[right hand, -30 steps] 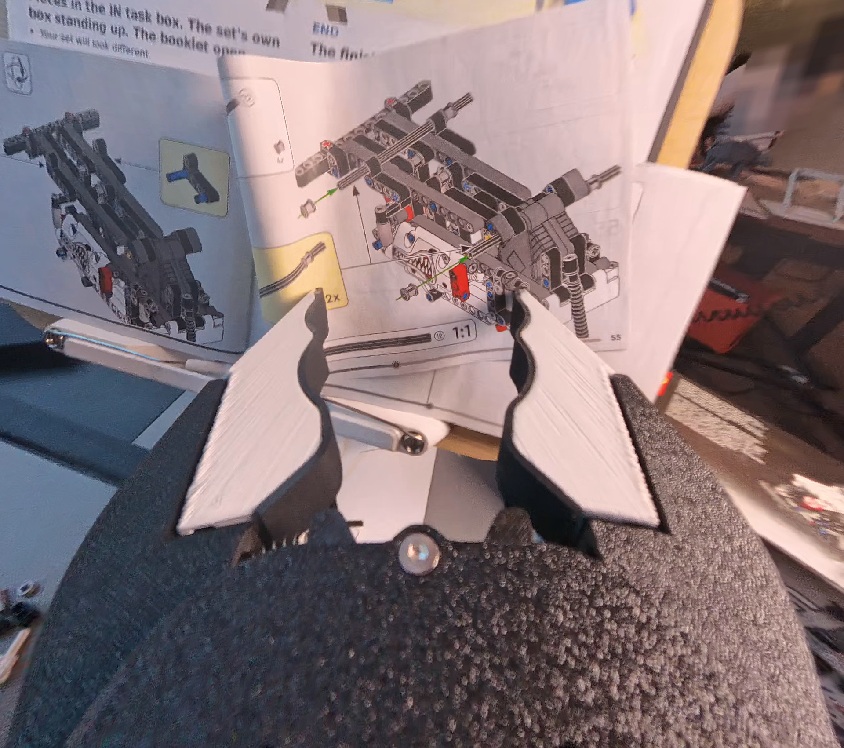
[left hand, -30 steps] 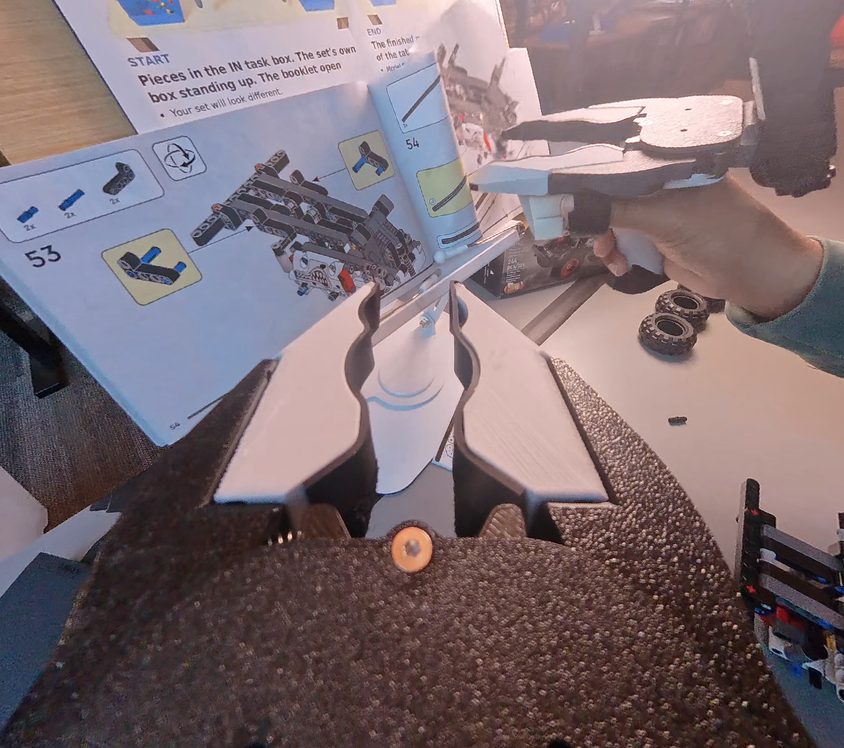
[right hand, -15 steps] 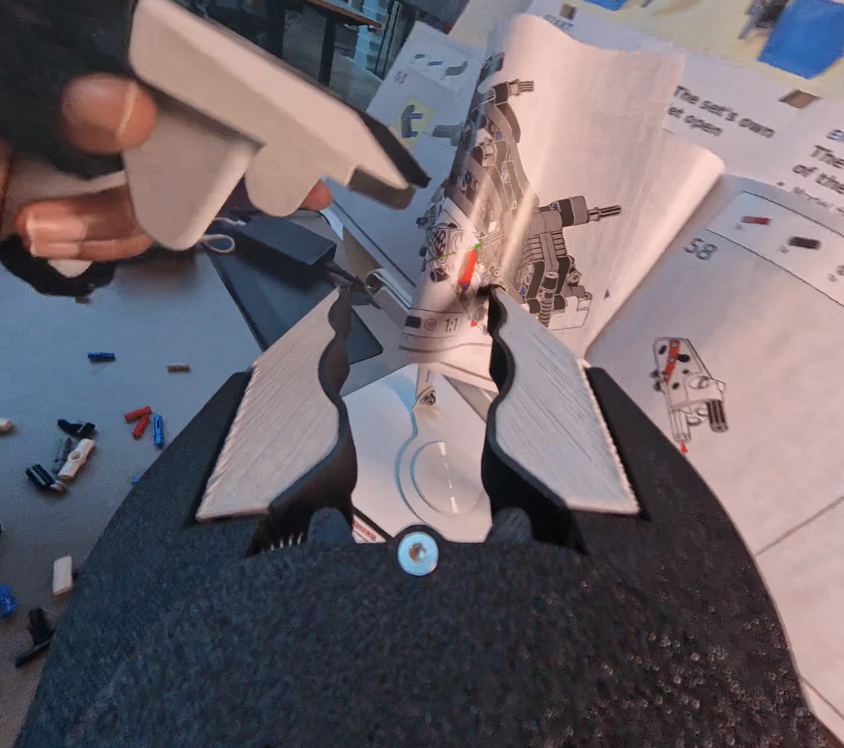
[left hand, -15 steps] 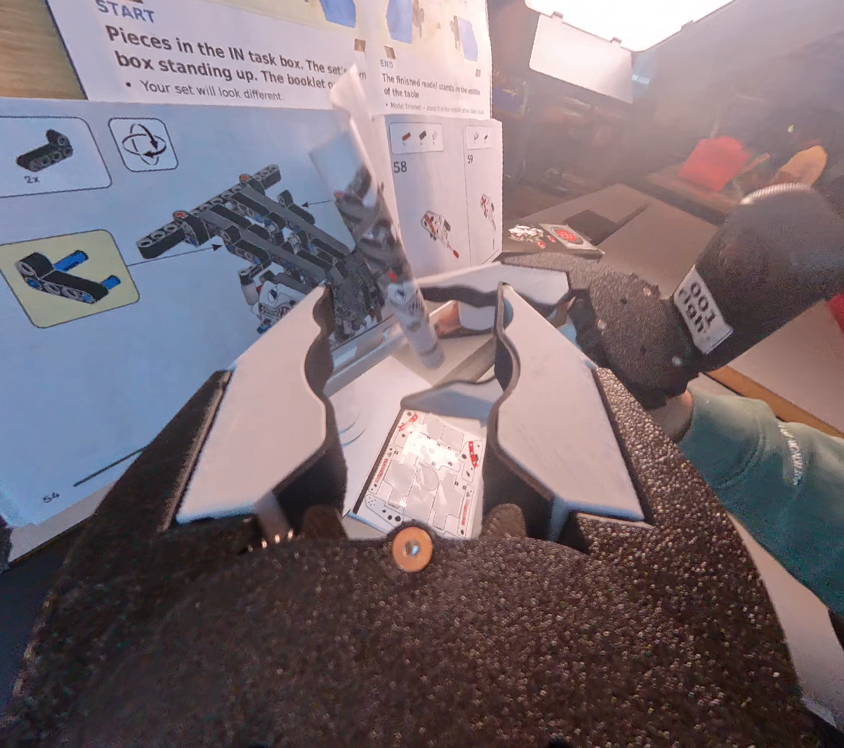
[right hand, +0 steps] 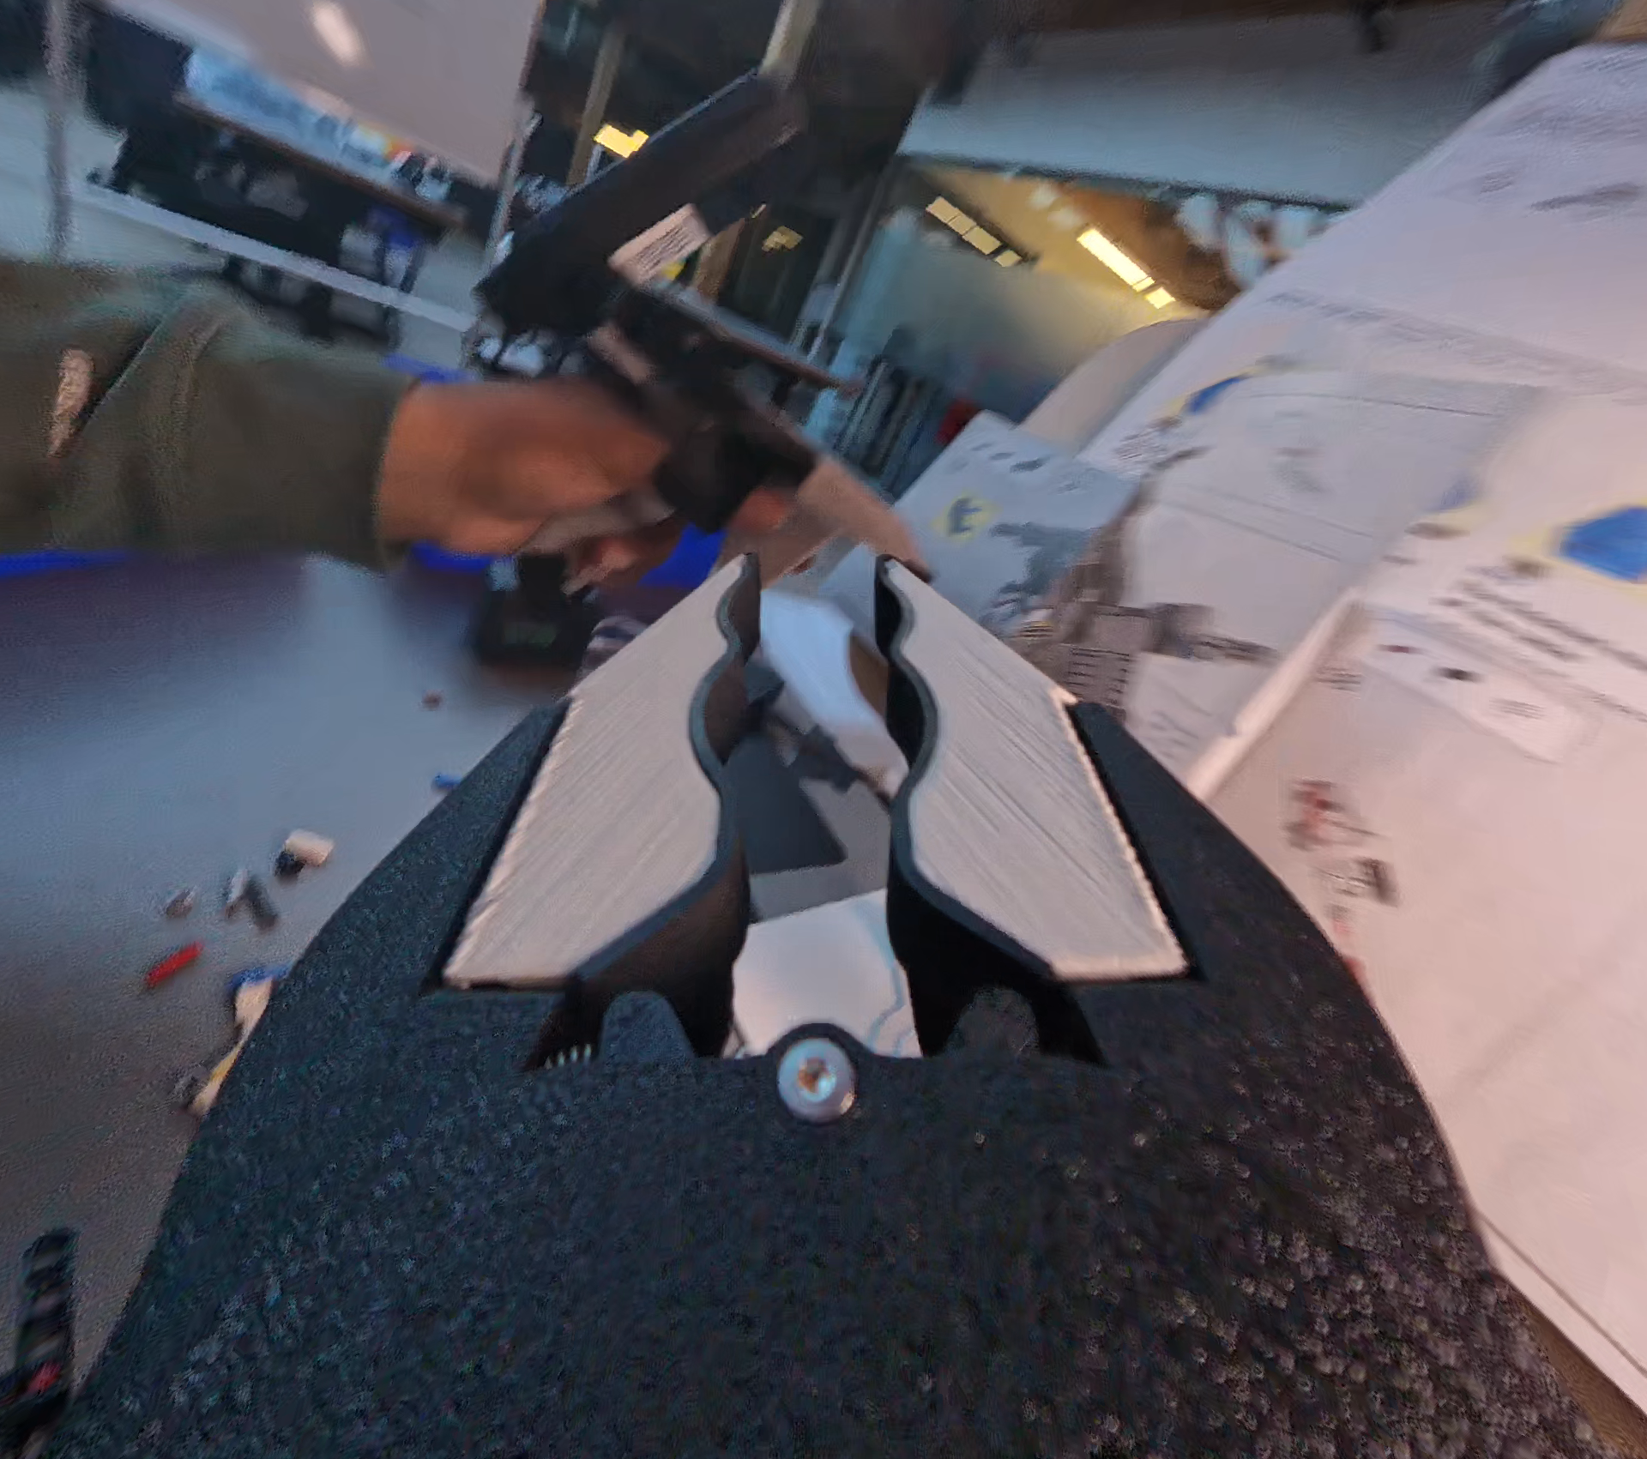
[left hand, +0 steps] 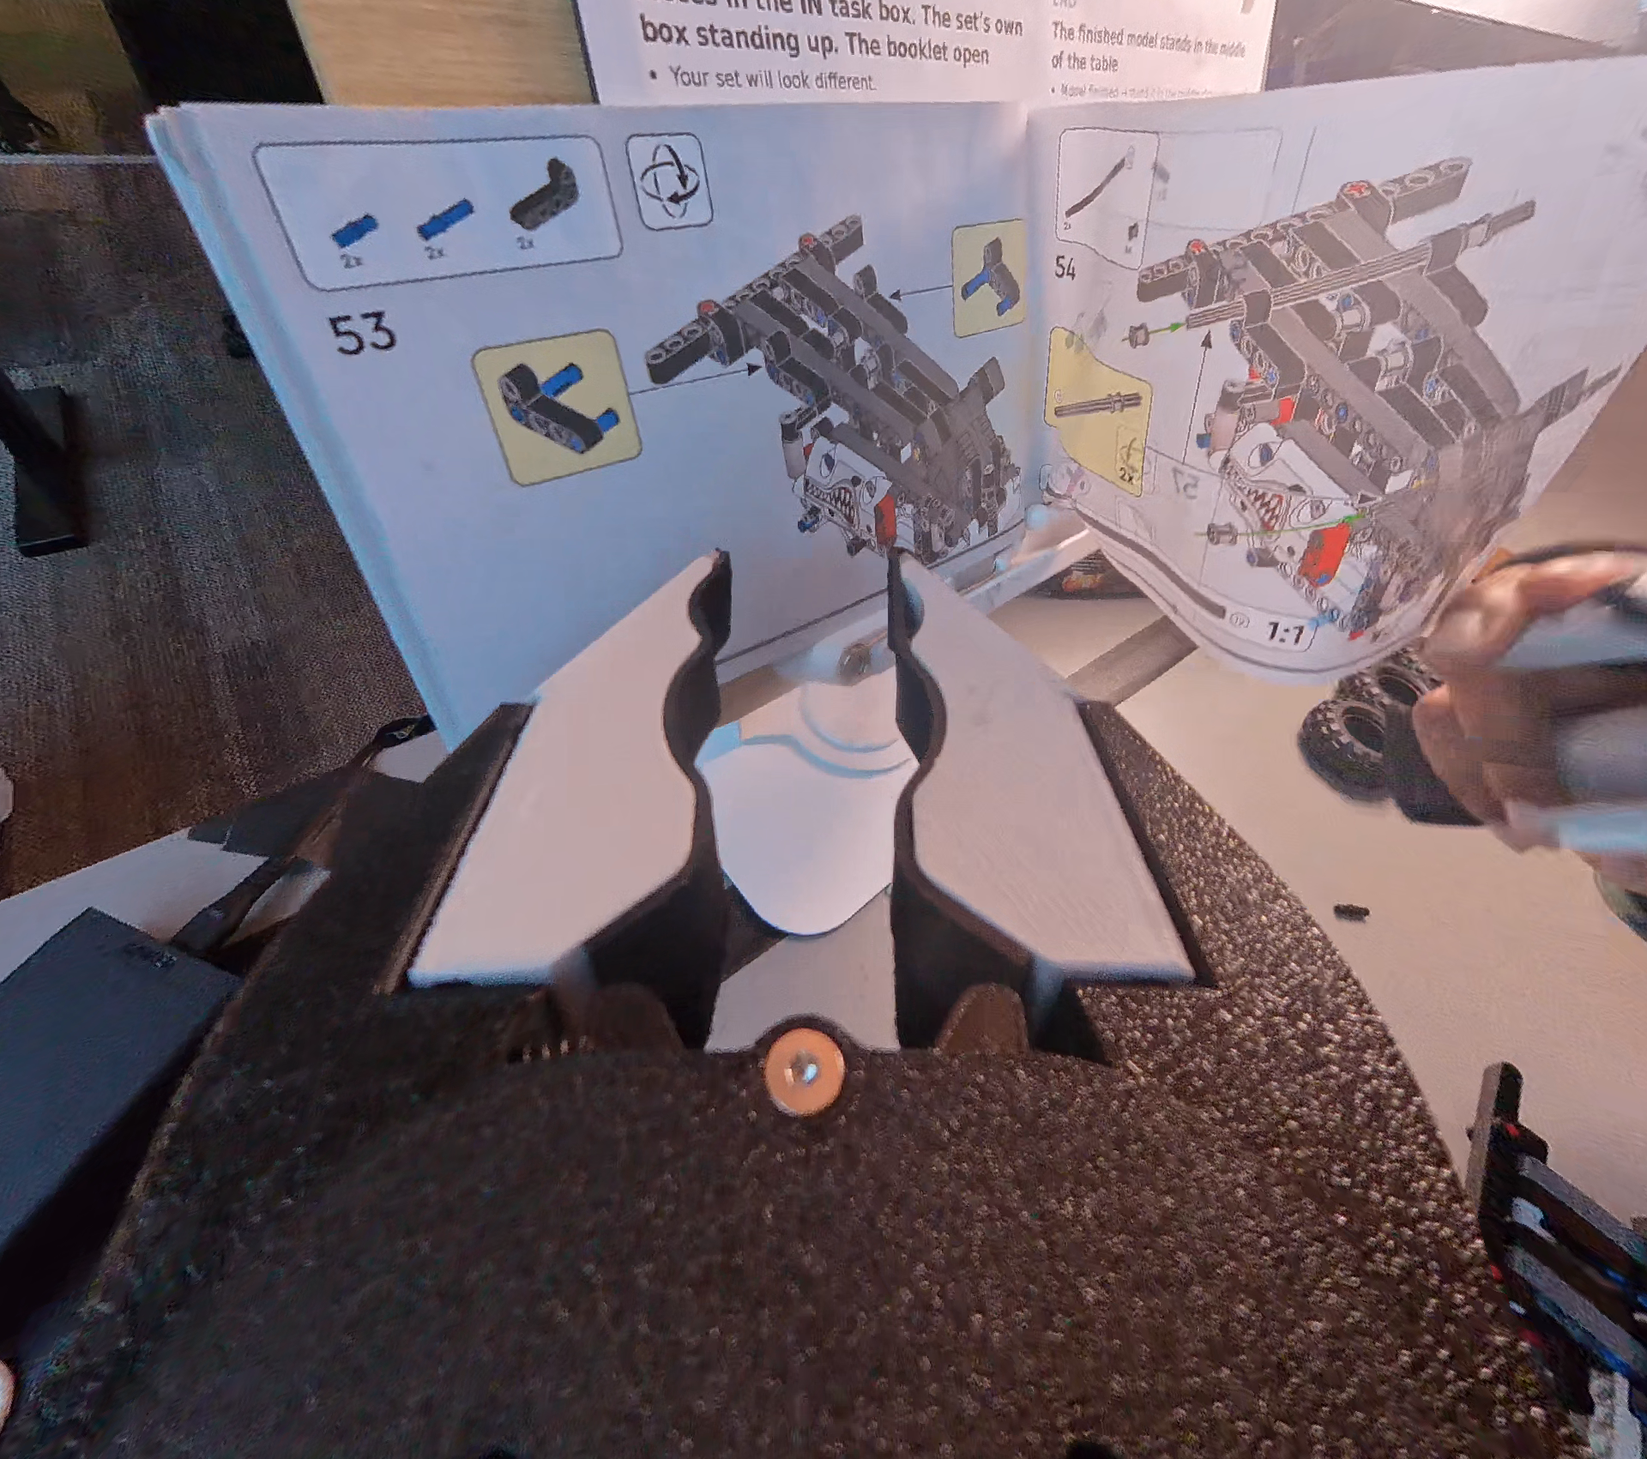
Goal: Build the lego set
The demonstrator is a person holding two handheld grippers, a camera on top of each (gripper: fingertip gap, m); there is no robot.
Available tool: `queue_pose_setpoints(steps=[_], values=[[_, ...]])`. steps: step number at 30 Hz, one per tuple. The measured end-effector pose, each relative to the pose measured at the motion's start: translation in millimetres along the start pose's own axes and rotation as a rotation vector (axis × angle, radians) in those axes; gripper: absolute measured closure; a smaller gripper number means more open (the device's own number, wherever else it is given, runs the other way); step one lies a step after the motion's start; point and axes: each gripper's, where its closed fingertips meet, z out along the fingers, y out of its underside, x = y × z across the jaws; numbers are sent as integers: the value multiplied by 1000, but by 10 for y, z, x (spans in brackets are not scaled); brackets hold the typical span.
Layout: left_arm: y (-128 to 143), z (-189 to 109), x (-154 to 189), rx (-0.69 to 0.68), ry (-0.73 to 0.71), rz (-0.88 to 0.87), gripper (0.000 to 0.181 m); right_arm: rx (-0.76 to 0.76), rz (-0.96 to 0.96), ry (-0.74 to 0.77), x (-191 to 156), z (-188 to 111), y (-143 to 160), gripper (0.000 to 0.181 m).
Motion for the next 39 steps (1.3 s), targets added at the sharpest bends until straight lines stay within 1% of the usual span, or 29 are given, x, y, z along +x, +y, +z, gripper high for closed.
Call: queue_pose_setpoints(steps=[1,2,3,5,6,7,8,10,12,14,16,18,20,23,25,27,29,31,36,39], values=[[18,-41,2,0,7,1,145,105,23,116,240,-193,-197,168],[38,-82,3,2,7,11,145,207,50,214,456,-410,-372,175],[59,-120,9,5,7,22,145,262,89,285,641,-594,-463,176],[108,-182,55,9,16,34,144,316,173,402,956,-867,-493,174],[126,-204,87,13,20,39,144,310,209,469,1108,-947,-421,176],[131,-226,125,22,24,45,144,255,231,530,1240,-955,-273,176],[122,-245,174,38,30,51,144,172,245,562,1319,-890,-88,176],[77,-287,275,77,36,55,143,-46,239,557,1339,-610,324,173],[-62,-402,343,169,11,54,144,-221,140,510,1251,-281,584,164],[-286,-650,347,319,-70,61,152,-348,55,480,1181,14,716,161],[-458,-894,413,419,-104,77,155,-431,27,436,1095,285,781,151],[-532,-1023,542,447,-84,86,156,-497,2,420,1035,496,842,129],[-545,-1064,679,448,-50,99,157,-542,-21,433,992,638,901,115],[-456,-952,791,389,-24,139,159,-539,-56,453,936,767,891,111],[-273,-729,767,274,6,109,157,-535,-53,456,908,819,871,110],[-107,-521,645,211,6,66,156,-549,-50,460,918,836,884,111],[72,-313,455,140,-29,55,154,-548,-39,453,923,839,882,112],[182,-137,305,104,-41,44,152,-545,-43,437,911,838,868,111],[219,97,46,71,-101,75,149,-526,-51,395,862,786,829,111],[269,157,-34,36,-117,93,148,-506,-48,389,840,648,810,113]])
